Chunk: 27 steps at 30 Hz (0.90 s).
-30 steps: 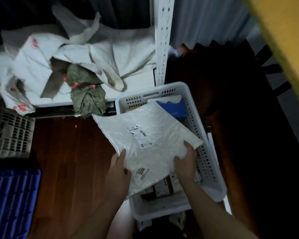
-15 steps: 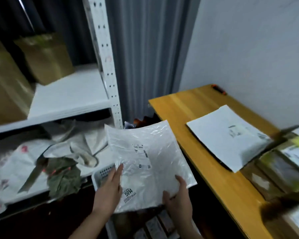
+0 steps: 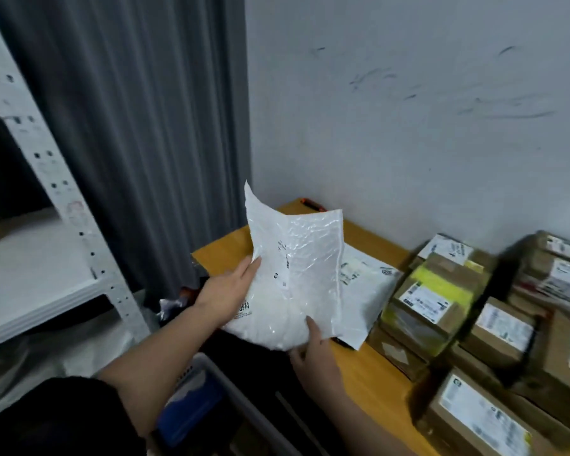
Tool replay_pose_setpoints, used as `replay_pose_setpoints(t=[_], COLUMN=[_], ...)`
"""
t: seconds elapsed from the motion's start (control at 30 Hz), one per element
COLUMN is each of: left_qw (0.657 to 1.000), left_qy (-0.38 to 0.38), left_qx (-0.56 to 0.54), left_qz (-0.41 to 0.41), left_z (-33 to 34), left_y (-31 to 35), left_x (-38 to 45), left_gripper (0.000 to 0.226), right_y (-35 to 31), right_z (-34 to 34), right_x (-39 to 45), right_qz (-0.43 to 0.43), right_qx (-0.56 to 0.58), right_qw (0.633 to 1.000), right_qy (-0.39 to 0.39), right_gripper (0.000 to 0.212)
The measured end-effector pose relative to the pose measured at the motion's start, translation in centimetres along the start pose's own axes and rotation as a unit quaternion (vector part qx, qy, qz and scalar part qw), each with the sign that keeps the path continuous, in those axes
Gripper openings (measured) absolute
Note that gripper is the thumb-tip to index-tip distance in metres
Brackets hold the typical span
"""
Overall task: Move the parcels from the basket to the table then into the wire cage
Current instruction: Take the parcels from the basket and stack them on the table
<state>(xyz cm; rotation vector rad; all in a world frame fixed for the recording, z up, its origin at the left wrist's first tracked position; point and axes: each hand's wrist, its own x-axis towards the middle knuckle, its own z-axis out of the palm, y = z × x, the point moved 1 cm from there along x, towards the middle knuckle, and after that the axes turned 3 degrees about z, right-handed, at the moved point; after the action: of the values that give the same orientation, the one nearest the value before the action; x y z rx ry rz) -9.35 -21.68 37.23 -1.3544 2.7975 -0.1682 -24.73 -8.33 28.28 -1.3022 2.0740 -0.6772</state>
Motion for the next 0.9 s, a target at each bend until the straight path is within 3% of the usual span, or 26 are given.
replay_pose_setpoints(t=[0.13,0.3,0.57,0.77,0.9], left_qw=[0.994,0.975,0.968,0.966,0.971], left_qy=[-0.029,-0.045,-0.104,-0.133,-0.124], left_qx=[0.078,0.175,0.135,0.175,0.198], left_qz=[0.066,0.132,0.183,0.136,0.052], left_z=[-1.0,1.0,6.9,8.7,10.2], left_y=[3.1,6.3,7.3,7.1,7.1], left_x=[7.7,16.1,24.3,25.5,25.8], left_gripper=[0.09,0.091,0.091,0.082,0.081], right_y=[1.4,3.7,7.1,8.5,8.3], right_z=[-1.7,-3.0,-2.0,-1.6,-1.8], right_x=[4.5,10.5,15.7,17.0,17.3], right_qz=[0.021,0.097,0.189,0.255,0.268], right_qx=[-0.071,-0.011,0.061,0.097,0.045], right_qw=[0.995,0.992,0.976,0.958,0.956], right_qy=[-0.074,-0.084,-0.088,-0.09,-0.114], right_gripper=[0.078,0.075,0.074,0.08,0.073])
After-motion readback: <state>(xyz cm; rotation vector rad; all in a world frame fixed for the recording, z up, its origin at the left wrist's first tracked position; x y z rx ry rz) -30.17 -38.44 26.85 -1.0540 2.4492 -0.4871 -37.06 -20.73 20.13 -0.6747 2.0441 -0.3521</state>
